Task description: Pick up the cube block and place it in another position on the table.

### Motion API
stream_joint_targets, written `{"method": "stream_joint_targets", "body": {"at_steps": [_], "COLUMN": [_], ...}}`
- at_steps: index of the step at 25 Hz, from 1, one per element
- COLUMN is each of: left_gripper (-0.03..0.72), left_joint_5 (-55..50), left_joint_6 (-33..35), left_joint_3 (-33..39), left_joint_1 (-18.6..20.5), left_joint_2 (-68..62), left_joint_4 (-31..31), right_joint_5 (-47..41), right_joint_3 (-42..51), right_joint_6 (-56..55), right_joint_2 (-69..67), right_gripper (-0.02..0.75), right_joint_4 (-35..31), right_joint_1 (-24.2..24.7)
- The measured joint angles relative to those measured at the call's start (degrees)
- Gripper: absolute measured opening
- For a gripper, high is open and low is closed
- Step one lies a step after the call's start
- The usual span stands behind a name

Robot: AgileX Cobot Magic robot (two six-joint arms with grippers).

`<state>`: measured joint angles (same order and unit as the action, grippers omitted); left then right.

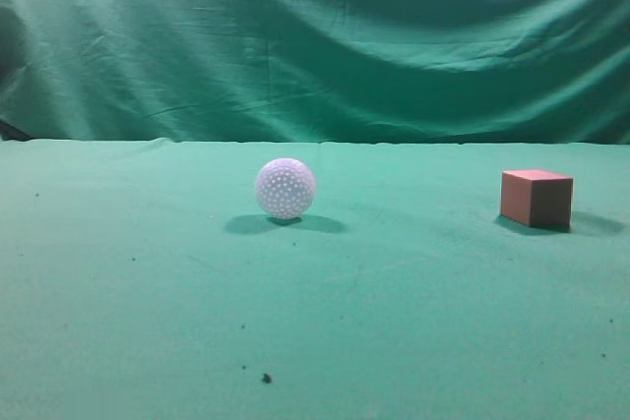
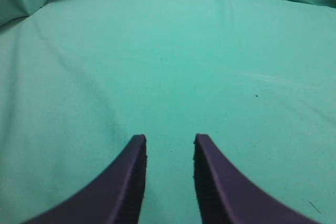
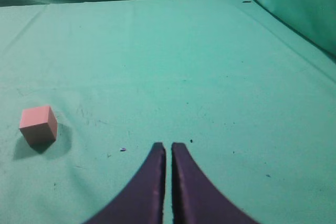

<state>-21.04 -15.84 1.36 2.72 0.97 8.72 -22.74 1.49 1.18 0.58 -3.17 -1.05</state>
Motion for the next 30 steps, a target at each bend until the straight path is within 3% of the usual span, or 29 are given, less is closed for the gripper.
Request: {"method": "stream_joint_targets", "body": {"at_steps": [5, 13, 17, 22, 27, 30], "left_gripper": [0.262, 0.262, 0.262, 0.262, 0.262, 0.262], "left_joint_5": [0.0, 0.0, 0.0, 0.0, 0.0, 0.0], "left_joint_6": [0.0, 0.0, 0.0, 0.0, 0.0, 0.0], "left_joint_3": [0.0, 0.0, 0.0, 0.0, 0.0, 0.0], "left_joint_1": [0.0, 0.0, 0.0, 0.0, 0.0, 0.0], "left_joint_2": [0.0, 0.0, 0.0, 0.0, 0.0, 0.0], "left_joint_4": [0.0, 0.0, 0.0, 0.0, 0.0, 0.0], "right_joint_5": [1.4, 20.0, 30.3, 20.1, -4.3, -15.0], "right_joint_3": [0.0, 0.1, -0.6, -14.0, -26.7, -29.0], "right_joint_6": [0.0, -0.3, 0.6, 11.7, 9.2, 7.6], "right_joint_2": [0.0, 0.0, 0.0, -2.0, -13.5, -20.7], "right_gripper": [0.000, 0.000, 0.000, 0.000, 0.000, 0.000], "right_joint_4": [-0.8, -15.8, -18.4, -18.6, -18.6, -18.6], "right_joint_1": [0.0, 0.0, 0.0, 0.0, 0.0, 0.0]}}
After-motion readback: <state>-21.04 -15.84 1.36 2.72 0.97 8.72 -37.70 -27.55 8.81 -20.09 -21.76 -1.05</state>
